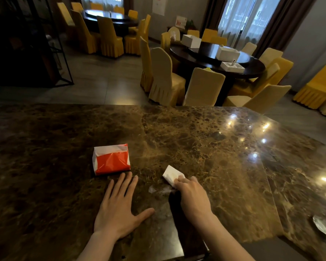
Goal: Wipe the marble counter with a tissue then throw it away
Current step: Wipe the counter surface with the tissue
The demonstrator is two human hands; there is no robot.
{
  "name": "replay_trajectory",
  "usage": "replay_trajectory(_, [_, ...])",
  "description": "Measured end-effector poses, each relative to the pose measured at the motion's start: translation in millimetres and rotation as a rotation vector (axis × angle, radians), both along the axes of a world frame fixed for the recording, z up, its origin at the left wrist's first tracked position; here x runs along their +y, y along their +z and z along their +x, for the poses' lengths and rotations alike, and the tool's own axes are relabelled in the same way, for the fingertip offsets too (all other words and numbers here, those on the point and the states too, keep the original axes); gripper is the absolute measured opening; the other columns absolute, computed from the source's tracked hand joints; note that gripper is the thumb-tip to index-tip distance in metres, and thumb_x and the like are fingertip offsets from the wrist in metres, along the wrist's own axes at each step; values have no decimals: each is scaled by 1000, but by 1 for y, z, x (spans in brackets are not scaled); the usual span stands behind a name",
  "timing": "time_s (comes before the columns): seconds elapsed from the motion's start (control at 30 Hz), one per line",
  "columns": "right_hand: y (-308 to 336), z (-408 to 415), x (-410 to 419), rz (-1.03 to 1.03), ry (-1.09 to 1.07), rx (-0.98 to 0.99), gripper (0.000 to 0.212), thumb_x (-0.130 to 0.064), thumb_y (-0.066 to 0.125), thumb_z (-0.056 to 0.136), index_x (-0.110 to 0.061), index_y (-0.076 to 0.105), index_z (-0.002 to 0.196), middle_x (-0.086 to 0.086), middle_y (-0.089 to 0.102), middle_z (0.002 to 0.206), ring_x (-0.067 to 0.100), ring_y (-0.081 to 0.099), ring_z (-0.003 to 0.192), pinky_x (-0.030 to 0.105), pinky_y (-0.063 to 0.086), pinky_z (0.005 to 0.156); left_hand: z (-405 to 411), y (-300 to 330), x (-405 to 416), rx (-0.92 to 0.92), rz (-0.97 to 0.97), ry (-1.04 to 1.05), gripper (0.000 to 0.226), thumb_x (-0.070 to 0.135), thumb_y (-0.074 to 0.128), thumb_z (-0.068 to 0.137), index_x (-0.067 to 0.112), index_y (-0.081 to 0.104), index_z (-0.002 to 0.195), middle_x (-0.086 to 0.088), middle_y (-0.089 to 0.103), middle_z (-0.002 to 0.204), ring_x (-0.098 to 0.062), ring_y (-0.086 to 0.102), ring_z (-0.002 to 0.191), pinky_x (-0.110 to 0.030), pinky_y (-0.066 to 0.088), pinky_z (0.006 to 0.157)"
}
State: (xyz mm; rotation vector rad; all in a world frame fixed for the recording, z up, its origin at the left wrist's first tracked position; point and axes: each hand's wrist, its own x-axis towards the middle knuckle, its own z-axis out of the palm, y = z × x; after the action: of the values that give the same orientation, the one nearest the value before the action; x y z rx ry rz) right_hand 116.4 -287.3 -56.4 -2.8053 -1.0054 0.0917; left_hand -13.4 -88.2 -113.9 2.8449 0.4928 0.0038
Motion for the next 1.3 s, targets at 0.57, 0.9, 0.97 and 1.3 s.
replay_trajectory(0.57, [-11, 31, -31, 65, -191, -153, 16, -4, 64, 90, -10, 73, 101, 7, 62, 108, 26, 51, 99, 37, 50, 83, -1, 2, 1, 13, -14, -15, 120, 107, 3, 70, 33, -15, 162, 12, -20, 172, -8, -28, 154, -45, -9, 131])
replay_trajectory(0.9, [-6, 11, -22, 267, -159, 7, 19, -6, 67, 86, -20, 80, 92, 1, 73, 85, 24, 57, 89, 31, 41, 66, 0, 0, 0, -5, 8, -15, 119, 106, 6, 72, 32, -16, 162, 11, -19, 172, -8, -28, 154, -44, -11, 130])
replay_trajectory(0.97, [-1, 17, -22, 398, -263, 26, 20, -5, 70, 85, -21, 80, 93, 1, 75, 84, 23, 60, 85, 34, 45, 68, -2, 0, 0, -13, 1, -19, 119, 106, 9, 73, 32, -13, 163, 11, -16, 173, -9, -26, 155, -45, -9, 130])
replay_trajectory(1.3, [-19, -38, 51, 456, 179, 116, 26, -10, 70, 83, -19, 79, 106, -4, 74, 112, 15, 64, 107, 32, 55, 88, 0, -3, 2, 12, 36, -37, 119, 99, 19, 73, 29, -18, 162, 6, -23, 172, -12, -29, 154, -46, -11, 130])
